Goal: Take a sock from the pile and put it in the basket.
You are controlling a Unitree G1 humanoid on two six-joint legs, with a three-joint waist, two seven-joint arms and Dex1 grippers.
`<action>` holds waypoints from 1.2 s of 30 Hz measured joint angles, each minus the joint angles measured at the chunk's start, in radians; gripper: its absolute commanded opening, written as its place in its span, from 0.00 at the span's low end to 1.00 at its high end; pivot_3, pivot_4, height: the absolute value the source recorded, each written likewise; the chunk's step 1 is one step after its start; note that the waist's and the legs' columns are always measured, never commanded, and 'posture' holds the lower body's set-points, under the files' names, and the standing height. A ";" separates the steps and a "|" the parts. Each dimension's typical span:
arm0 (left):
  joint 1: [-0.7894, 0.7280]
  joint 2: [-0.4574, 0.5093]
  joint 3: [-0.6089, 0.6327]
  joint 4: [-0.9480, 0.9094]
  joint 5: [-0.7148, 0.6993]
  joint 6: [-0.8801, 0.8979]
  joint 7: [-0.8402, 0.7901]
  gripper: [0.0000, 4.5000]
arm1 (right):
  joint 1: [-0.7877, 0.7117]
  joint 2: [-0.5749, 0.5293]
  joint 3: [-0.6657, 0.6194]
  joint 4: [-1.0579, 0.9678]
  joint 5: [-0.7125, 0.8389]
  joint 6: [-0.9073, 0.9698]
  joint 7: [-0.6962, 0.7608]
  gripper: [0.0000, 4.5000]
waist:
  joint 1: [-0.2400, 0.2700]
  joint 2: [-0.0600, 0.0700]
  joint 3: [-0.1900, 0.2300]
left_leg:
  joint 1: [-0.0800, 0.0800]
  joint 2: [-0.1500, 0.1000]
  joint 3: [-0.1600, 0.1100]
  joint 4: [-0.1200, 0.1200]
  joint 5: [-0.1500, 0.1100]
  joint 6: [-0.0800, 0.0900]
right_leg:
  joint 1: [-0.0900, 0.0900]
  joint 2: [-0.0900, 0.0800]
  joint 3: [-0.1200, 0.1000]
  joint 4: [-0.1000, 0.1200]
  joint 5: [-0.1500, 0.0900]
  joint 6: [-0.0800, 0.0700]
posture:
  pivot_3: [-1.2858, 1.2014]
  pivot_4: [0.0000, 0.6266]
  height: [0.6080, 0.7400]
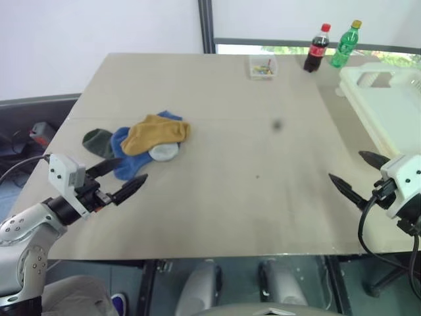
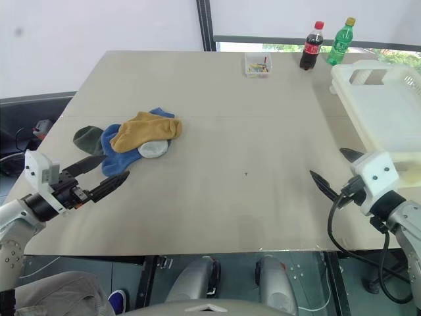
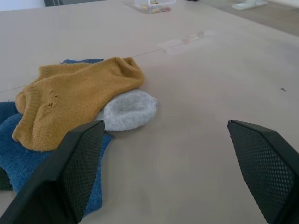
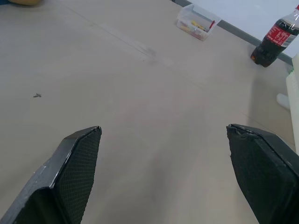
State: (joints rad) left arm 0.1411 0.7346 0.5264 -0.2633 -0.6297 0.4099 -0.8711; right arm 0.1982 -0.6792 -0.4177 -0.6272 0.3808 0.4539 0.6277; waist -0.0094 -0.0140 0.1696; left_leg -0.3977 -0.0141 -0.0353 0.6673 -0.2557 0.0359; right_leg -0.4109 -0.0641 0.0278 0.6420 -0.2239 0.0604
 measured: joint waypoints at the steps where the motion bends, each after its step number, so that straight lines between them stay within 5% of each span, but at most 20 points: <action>1: 0.000 0.000 0.000 0.000 0.000 0.000 0.000 1.00 | 0.000 0.000 0.000 0.000 0.000 0.000 0.000 0.99 | 0.000 0.000 0.000 | 0.000 0.000 0.000 0.000 0.000 0.000 | 0.000 0.000 0.000 0.000 0.000 0.000 | 0.52 0.24 1.00; 14: -0.023 -0.054 -0.055 -0.016 0.004 0.004 0.086 1.00 | -0.078 -0.003 0.063 0.006 0.010 0.000 0.020 0.99 | -0.001 0.000 0.000 | 0.000 0.000 0.000 0.000 0.000 0.000 | 0.000 0.000 0.000 0.000 0.000 0.000 | 0.52 0.24 1.00; 24: -0.143 -0.125 -0.084 -0.017 0.133 0.080 0.400 1.00 | -0.179 0.012 0.221 0.016 -0.028 -0.014 0.011 0.99 | 0.001 0.000 0.000 | 0.000 -0.001 -0.001 0.000 0.000 0.000 | 0.000 0.001 0.000 0.000 0.003 0.004 | 0.52 0.24 1.00; 36: -0.424 -0.142 -0.422 -0.006 0.413 0.227 0.591 1.00 | -0.226 0.054 0.340 0.014 -0.087 -0.035 -0.021 0.99 | 0.007 -0.001 0.000 | 0.000 -0.002 -0.001 0.001 0.000 0.000 | 0.000 0.001 -0.001 0.001 0.003 0.005 | 0.52 0.24 1.00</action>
State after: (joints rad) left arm -0.2826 0.5927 0.1043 -0.2696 -0.2169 0.6367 -0.2796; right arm -0.0279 -0.6249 -0.0775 -0.6129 0.2941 0.4193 0.6064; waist -0.0025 -0.0152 0.1700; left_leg -0.3980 -0.0164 -0.0368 0.6679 -0.2556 0.0358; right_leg -0.4107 -0.0633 0.0270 0.6427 -0.2209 0.0650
